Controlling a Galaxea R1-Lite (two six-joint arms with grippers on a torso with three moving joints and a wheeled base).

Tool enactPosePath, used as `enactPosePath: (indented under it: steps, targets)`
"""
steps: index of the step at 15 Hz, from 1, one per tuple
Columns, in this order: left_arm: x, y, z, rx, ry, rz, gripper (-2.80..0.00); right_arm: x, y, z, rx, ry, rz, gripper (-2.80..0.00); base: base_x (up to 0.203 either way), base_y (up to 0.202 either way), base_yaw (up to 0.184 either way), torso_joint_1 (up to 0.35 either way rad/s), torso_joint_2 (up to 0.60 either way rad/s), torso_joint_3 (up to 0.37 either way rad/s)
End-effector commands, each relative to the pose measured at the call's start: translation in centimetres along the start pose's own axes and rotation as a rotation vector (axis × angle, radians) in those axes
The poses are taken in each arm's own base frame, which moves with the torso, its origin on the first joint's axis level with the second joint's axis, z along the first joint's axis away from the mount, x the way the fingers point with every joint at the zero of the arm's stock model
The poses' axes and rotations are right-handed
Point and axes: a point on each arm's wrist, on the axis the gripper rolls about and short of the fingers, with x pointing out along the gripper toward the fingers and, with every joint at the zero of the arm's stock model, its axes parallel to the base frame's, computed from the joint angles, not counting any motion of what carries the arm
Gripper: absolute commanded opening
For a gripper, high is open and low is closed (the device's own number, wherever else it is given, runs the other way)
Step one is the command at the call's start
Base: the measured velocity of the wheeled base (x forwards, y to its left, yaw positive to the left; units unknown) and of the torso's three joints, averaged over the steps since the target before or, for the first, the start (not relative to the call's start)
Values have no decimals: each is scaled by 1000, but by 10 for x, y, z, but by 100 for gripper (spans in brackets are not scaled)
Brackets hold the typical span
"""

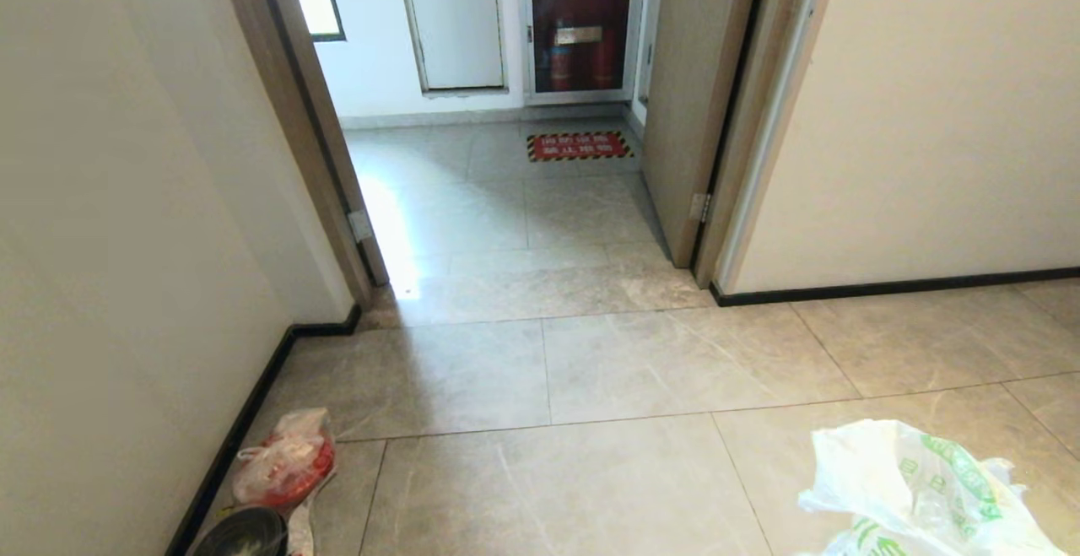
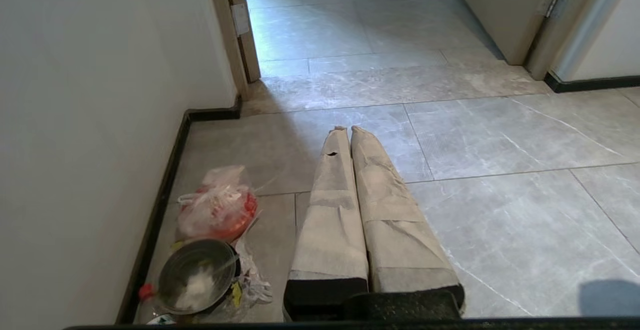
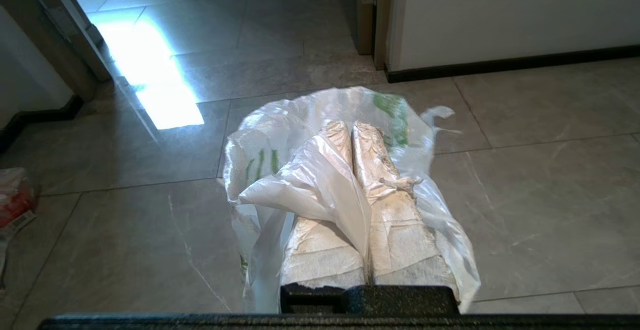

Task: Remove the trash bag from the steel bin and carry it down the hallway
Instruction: Put the trash bag at the door

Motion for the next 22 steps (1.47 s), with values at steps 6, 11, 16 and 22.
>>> enactPosePath:
  steps: [6, 11, 16, 22]
  targets:
    - [0, 0, 0, 0, 0, 0, -280, 0, 0, -1, -1, 2, -1, -280, 3, -9, 98, 1, 2, 1]
    - [0, 0, 0, 0, 0, 0, -280, 0, 0, 0, -1, 2, 0, -280, 2, -16, 166, 2, 2, 2]
    - [0, 0, 0, -1, 0, 0, -280, 0, 0, 0, -1, 1, -2, -280, 3, -18, 167, 1, 2, 4]
    - [0, 0, 0, -1, 0, 0, -280, 0, 0, 0, -1, 1, 0, -280, 1, -7, 56, 1, 1, 1]
